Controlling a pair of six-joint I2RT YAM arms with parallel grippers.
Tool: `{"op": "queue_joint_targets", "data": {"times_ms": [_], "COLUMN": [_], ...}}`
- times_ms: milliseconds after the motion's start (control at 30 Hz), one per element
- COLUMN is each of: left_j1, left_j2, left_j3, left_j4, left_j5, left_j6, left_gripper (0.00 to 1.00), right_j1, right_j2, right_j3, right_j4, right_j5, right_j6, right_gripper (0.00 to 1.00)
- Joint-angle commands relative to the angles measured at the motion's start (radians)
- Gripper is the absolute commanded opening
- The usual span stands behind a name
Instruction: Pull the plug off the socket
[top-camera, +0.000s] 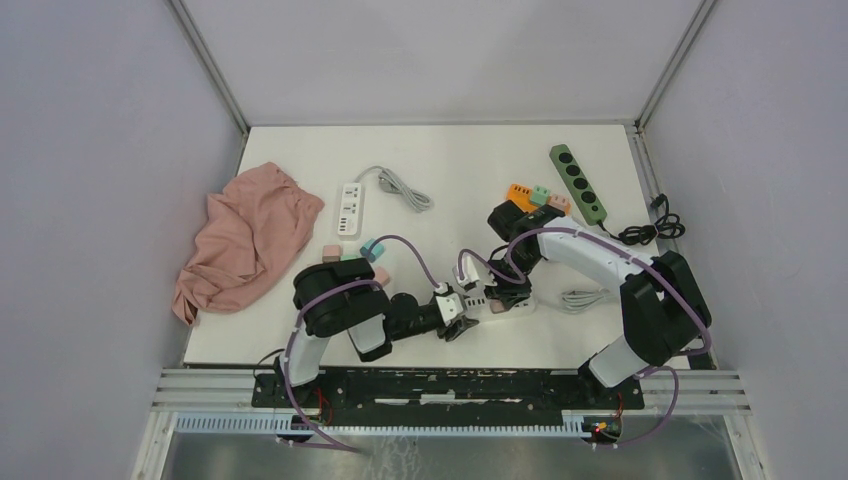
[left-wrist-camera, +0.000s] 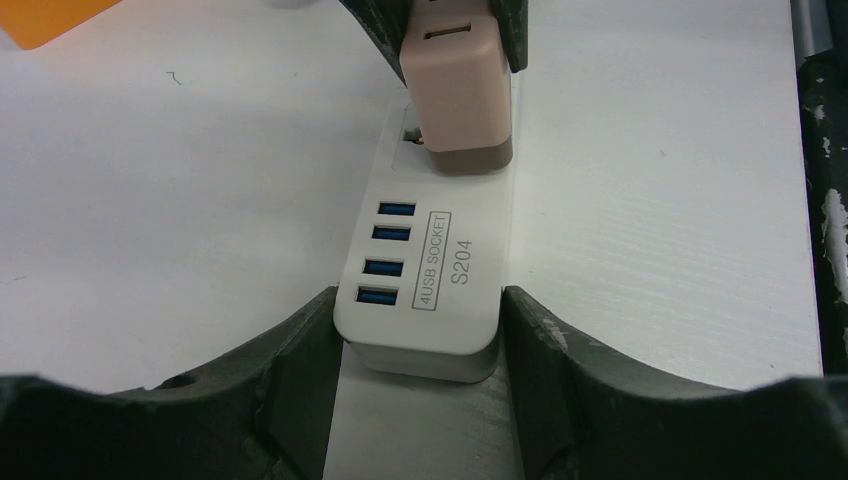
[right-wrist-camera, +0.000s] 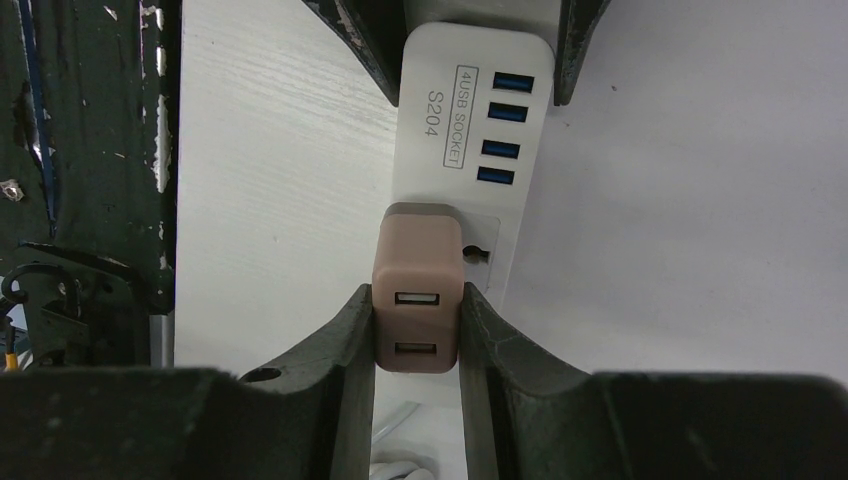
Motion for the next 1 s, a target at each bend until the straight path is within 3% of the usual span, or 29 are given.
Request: {"op": "queue_joint_targets", "data": {"times_ms": [0, 67, 167, 300, 600, 967], "left_j1": [-0.002, -0.002, -0.002, -0.003, -0.001, 0.009], "left_j2": [0.019, 0.022, 0.023, 0.019, 0.007, 0.005], "left_j3": [0.027, 0.028, 0.021, 0.006, -0.031, -0.048], "left_j4": [0.111, 0.111, 0.112, 0.13, 0.162, 0.167], "left_j5": [0.027, 0.028, 0.021, 0.017, -0.006, -0.026], "left_j6": [-0.015, -0.017, -0.027, -0.05, -0.116, -0.128], "left_gripper": [0.61, 0.53, 0.22, 0.05, 0.03, 0.03], "right_j1": [0.006, 0.007, 0.006, 0.007, 0.005, 0.015], "right_j2": [0.022, 0.024, 0.02, 0.014, -0.049, -0.091], "right_j3": [0.003, 0.002, 0.001, -0.01, -0.06, -0.08], "right_j4": [0.023, 0.029, 0.048, 0.066, 0.122, 0.129], "right_j5": [-0.05, -0.051, -0.053, -0.074, -0.076, -0.174], "right_j6": [-0.005, 0.007, 0.037, 0.044, 0.016, 0.011], "right_gripper": [0.23, 0.27, 0.37, 0.45, 0.43, 0.0]}}
